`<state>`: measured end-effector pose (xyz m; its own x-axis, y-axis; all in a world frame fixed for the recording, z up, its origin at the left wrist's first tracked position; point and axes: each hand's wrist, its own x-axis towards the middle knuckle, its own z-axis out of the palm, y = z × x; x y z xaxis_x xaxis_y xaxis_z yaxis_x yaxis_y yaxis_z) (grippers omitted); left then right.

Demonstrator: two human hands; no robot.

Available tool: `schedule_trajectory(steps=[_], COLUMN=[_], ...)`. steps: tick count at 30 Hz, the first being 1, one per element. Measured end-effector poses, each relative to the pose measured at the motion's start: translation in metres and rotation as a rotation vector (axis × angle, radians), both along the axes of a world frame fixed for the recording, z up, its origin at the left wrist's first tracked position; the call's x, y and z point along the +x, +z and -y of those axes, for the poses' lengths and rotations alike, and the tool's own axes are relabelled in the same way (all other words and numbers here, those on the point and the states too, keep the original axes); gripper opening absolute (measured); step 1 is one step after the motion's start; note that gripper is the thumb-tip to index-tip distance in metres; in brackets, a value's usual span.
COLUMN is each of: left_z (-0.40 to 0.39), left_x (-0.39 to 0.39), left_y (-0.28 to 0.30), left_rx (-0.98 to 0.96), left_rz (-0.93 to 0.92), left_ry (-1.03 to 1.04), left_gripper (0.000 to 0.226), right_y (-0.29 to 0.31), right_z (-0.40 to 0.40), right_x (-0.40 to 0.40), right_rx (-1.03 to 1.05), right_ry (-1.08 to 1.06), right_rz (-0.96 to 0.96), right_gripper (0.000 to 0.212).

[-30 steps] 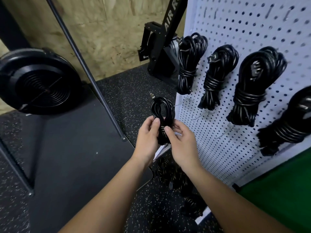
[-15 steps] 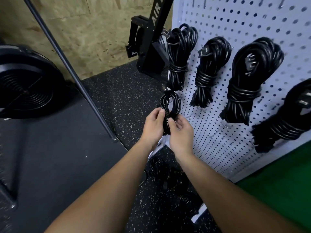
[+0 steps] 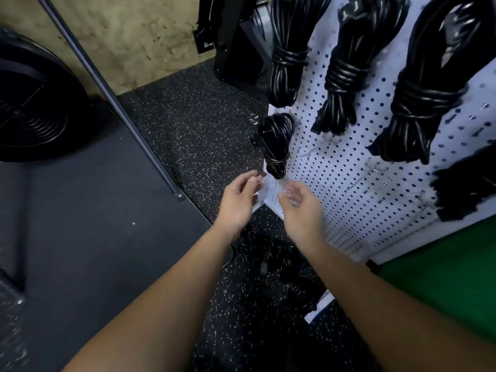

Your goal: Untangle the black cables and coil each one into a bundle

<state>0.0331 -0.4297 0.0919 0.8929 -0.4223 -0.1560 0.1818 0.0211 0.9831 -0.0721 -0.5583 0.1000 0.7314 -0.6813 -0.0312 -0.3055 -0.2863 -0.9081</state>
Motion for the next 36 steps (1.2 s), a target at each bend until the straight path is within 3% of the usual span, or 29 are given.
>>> schedule_trajectory(steps=[5,8,12,18,24,30,36], left_z=[-0.020,-0.018,-0.005,0.017,0.040,0.045,0.027], left_x=[-0.047,-0.078,-0.107,-0.125,-0.135,-0.133,-0.127], left_y=[-0.081,-0.119,-0.153,-0.168,-0.177,-0.176,-0.156], left_rx=[0.183,0.276,0.347,0.513,0.794,0.887,0.727], left_rz=[-0.141,-0.205,-0.232,-0.142,0.018,0.067,-0.046], left_ry=[0.062,0.000,-0.085,-0.122,-0.149,-0.195,-0.180], left_gripper=[0.018,0.015,0.014,0.028,0.049,0.045,0.026], right_y=[-0.055,-0.069,-0.078,-0.137,-0.177,-0.168,-0.138], right_z=[0.004,0.010,0.016,0.037,0.045,0.044,0.046], right_x=[-0.024,-0.030,-0.047,-0.065,-0.070,-0.070,-0.081], right_rx=[-0.192,-0.383,-0.466,-0.337,-0.018,0.028,-0.083], right_ry=[0.157,0.152,0.177,0.261,0.427,0.427,0.419], right_rz=[-0.139,-0.091,-0.080,-0.330,-0.698,-0.643,-0.568], right_gripper=[0.044,0.046,0.034,0.038,0.076,0.077,0.074])
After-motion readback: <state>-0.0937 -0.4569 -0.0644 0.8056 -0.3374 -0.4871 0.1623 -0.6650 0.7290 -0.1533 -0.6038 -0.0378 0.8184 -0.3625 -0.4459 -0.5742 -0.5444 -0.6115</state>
